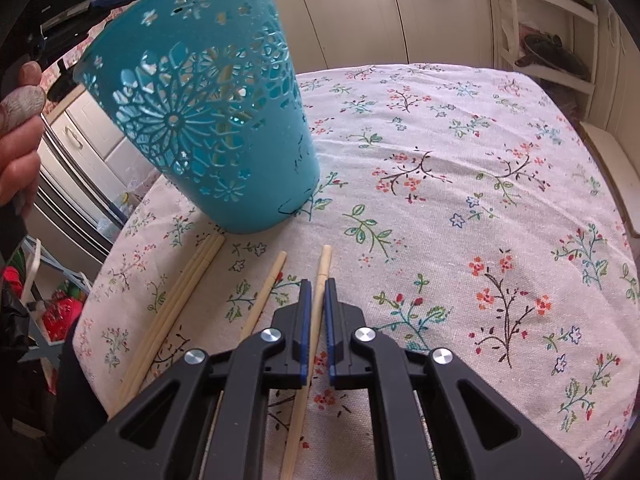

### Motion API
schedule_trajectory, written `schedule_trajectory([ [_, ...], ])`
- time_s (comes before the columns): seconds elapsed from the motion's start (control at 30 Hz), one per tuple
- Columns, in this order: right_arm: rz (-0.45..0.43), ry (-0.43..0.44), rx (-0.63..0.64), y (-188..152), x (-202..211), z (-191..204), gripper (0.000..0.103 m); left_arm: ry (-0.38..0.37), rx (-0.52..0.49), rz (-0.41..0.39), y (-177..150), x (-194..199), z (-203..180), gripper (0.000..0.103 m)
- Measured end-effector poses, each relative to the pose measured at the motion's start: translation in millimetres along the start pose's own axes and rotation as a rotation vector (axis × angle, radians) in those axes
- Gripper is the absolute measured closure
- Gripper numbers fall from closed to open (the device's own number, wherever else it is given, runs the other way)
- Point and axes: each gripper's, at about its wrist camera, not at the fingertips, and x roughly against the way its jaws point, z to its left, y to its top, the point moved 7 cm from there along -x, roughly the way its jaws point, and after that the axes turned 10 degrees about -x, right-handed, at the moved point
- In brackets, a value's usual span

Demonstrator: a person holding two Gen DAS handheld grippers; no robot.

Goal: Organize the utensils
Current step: 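Lift the left gripper's stick over the teal basket and drop it in, then carry the right gripper's stick over the teal basket and release it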

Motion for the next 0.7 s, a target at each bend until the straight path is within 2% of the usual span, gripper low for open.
schedule_trajectory([
  [0.03, -0.005, -0.021, 0.023, -0.5, 0.5, 2.1, 0.097, 0.004, 0.01, 0.004, -3.0, 3.8, 3.3, 0.084],
  [0.1, -0.008, -0.028, 0.033, -0.9, 1.1, 3.2, 0.097, 0.018, 0.031, 0.003, -7.0, 13.1, 11.8, 0.062],
  [0.17, -0.006, 0.0, 0.0, -2.5, 3.8, 0.9, 0.097, 0.032, 0.053, -0.006, -11.4, 25.6, 22.8, 0.056],
  [0.3, -0.061, 0.129, -0.068, 1.4, 31.0, 0.7, 0.097, 0.04, 0.081, -0.005, -25.7, 45.9, 41.4, 0.05],
  [0.4, -0.141, 0.243, -0.098, 16.9, 68.8, 10.0, 0.097, 0.042, 0.121, 0.016, -43.8, 57.1, 56.4, 0.048],
  [0.5, -0.218, 0.324, -0.111, 41.3, 98.5, 23.6, 0.097, 0.035, 0.157, 0.045, -62.7, 63.1, 65.2, 0.047],
  [0.7, -0.374, 0.461, -0.077, 111.9, 154.6, 66.0, 0.098, 0.015, 0.183, 0.095, -96.4, 70.2, 66.2, 0.047],
])
